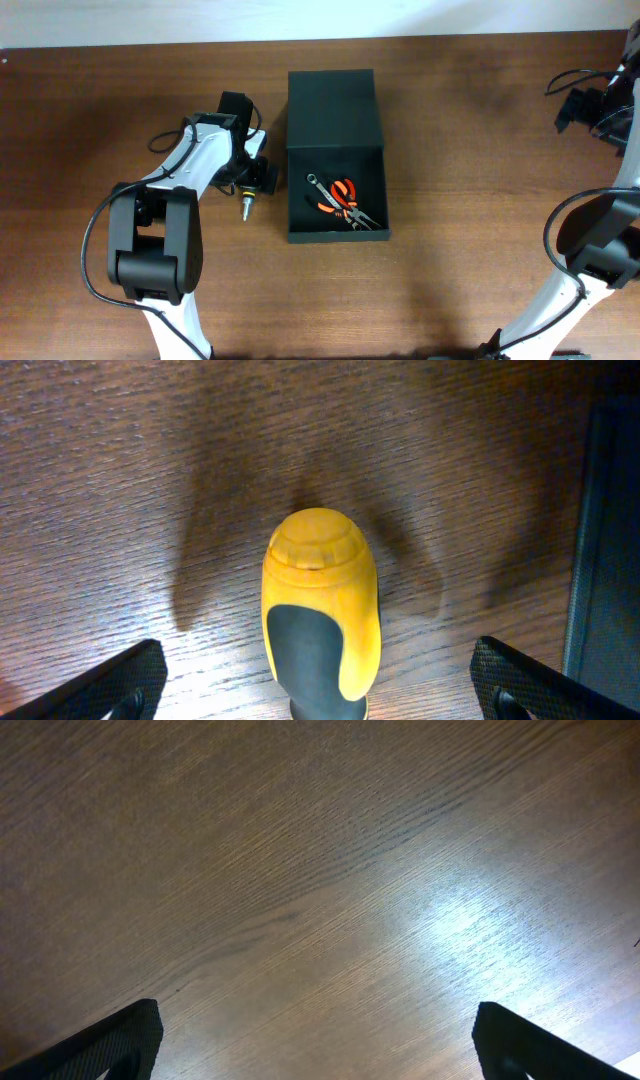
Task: Pack container
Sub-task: 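Lower the left gripper onto the screwdriver handle and close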
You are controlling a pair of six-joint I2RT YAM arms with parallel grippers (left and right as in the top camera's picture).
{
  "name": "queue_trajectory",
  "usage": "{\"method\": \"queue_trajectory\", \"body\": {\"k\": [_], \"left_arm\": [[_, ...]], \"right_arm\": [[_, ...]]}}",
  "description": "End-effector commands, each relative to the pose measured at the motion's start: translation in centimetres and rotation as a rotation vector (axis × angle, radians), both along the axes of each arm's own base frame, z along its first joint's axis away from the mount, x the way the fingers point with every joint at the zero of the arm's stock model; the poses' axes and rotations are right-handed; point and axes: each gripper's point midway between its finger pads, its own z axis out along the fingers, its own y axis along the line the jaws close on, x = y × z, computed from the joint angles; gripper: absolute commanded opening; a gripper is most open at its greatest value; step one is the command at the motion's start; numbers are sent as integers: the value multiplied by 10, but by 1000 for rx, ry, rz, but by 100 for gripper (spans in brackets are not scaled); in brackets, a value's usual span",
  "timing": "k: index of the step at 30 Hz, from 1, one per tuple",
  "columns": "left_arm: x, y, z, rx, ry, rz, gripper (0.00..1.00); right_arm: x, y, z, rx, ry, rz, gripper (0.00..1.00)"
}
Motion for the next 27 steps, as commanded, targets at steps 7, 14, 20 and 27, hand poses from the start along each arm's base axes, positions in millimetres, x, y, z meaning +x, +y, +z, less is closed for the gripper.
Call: {"method": "queue_trajectory", "body": {"k": [7,14,20,27], "left_arm": [[-2,2,-6,8,14,16,99],[-5,3,-15,13,42,15,99],[-8,3,-23,18,65,15,99],[-9,3,-24,18,67,15,99]], "right_arm": [[-1,-2,3,-8,-8,-12,99],[-1,-2,3,-8,-8,-12,99],[-1,-2,3,-8,-8,-12,99],[-1,-2,3,-8,-8,-12,99]]}}
